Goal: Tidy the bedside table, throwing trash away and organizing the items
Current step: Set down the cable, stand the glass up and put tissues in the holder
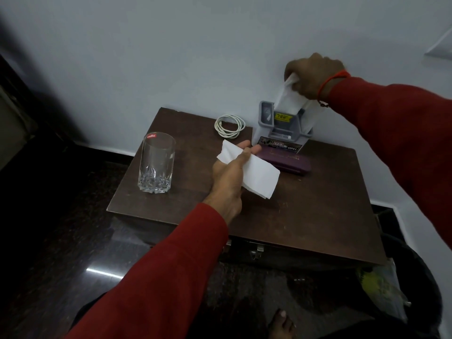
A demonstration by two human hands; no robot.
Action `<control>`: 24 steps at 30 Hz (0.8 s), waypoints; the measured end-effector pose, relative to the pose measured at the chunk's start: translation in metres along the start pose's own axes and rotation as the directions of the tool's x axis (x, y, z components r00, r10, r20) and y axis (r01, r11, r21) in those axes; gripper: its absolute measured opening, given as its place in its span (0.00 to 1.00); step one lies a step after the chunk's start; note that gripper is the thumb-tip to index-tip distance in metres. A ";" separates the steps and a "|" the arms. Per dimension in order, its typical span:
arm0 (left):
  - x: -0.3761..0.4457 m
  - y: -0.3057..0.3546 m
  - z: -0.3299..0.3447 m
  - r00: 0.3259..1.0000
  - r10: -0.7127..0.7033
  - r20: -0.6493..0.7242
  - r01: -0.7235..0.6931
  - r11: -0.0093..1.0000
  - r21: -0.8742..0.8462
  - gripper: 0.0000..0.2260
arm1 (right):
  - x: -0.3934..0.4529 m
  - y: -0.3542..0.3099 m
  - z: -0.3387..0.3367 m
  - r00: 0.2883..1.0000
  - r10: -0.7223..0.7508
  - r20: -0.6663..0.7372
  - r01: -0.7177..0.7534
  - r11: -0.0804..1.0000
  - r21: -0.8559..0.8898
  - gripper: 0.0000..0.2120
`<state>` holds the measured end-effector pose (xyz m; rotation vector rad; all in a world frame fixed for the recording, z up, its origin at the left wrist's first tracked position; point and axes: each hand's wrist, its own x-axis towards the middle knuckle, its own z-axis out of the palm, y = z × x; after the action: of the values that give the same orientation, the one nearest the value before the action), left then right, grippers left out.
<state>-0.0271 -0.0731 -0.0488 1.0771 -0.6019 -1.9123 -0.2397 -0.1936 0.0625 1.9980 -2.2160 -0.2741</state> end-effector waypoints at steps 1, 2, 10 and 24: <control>0.000 0.000 0.000 1.000 -0.001 0.002 0.001 1.000 0.000 0.08 | 0.001 -0.001 0.003 0.999 -0.023 0.049 0.024 1.000 -0.018 0.17; 0.000 0.000 0.000 1.000 -0.003 0.004 0.003 1.000 0.000 0.08 | 0.000 -0.001 0.005 0.993 -0.044 0.111 0.048 0.998 -0.032 0.18; 0.001 0.003 0.001 0.999 -0.036 0.025 0.040 0.991 -0.131 0.15 | 0.001 0.010 0.023 0.998 -0.007 -0.065 0.012 0.998 0.068 0.12; 0.005 0.009 0.002 0.996 0.062 -0.058 -0.082 0.887 -0.454 0.14 | -0.127 -0.054 0.025 0.895 -0.171 0.411 -0.391 0.141 0.910 0.10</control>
<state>-0.0258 -0.0821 -0.0434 0.7744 -0.1457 -1.8354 -0.1803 -0.0712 0.0276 2.2833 -3.3229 1.3912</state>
